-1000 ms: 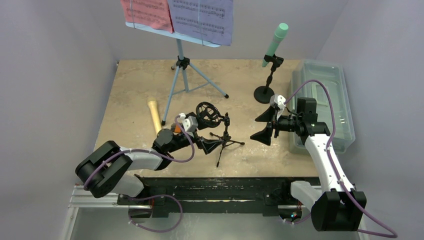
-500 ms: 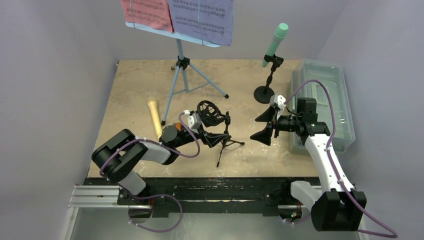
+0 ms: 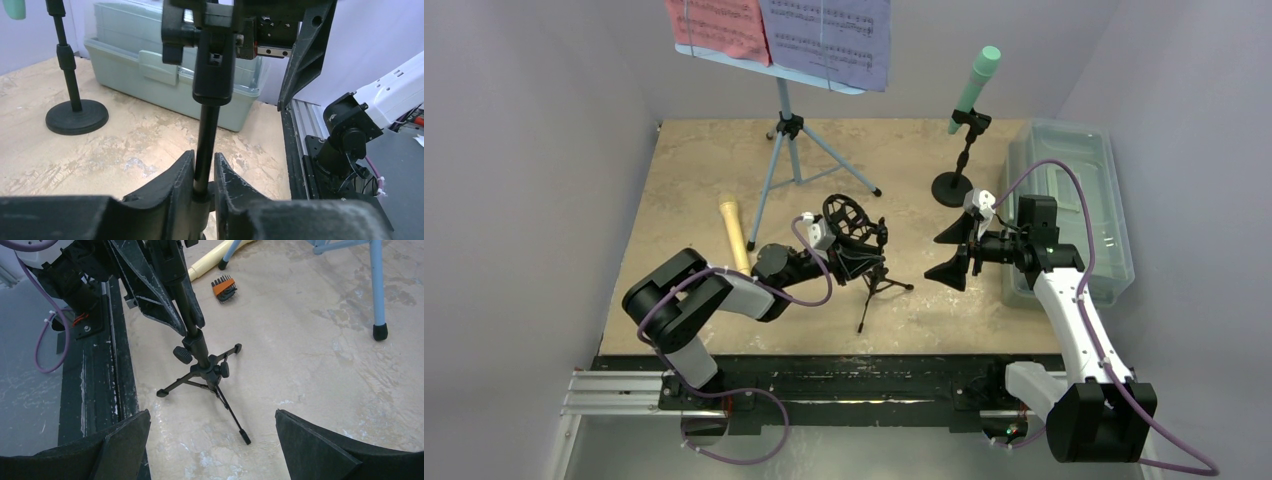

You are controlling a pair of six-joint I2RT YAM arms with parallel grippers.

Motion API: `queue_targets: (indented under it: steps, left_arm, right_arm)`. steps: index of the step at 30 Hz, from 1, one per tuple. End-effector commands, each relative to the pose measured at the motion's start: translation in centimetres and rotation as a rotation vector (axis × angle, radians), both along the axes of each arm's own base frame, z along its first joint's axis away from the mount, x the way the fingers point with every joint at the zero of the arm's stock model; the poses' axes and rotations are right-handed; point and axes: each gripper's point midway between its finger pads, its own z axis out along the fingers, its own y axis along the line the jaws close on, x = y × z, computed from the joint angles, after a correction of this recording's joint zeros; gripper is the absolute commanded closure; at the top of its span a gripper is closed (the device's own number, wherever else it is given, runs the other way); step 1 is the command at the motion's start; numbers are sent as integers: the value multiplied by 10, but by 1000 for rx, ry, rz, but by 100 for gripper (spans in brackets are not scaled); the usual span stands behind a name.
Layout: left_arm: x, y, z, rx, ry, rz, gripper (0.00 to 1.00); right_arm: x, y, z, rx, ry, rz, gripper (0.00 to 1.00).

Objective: Pack up the instrument practice props
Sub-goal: Adjust the microphone stand at the center of the board.

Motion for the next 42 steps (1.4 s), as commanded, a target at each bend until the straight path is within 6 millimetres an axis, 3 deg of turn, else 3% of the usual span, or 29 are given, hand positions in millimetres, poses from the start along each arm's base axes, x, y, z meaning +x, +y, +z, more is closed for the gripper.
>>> queue_targets:
  steps: [1,3,12,20,27,35,42]
  left_arm:
    - [1,3,36,-98,-100,5,88]
    - [2,4,38,-104,-99,18,100]
    - [7,37,67,-203,-91,247,100]
    - [-2,45,77,-212,-63,578,100]
    - [-11,44,70,-165,-33,800,100]
    - [-29,31,60,-133,-20,849,100]
    - [-38,30,52,-133,-7,895,100]
  right_arm:
    - [1,2,9,5,-33,22,1]
    - [1,2,9,5,-32,22,1]
    - [-3,9,8,10,-20,51,1]
    - [-12,24,8,65,46,116,1]
    - [-16,43,12,153,151,142,1]
    - [-12,47,19,240,250,72,1]
    - [-1,50,13,302,398,-18,2]
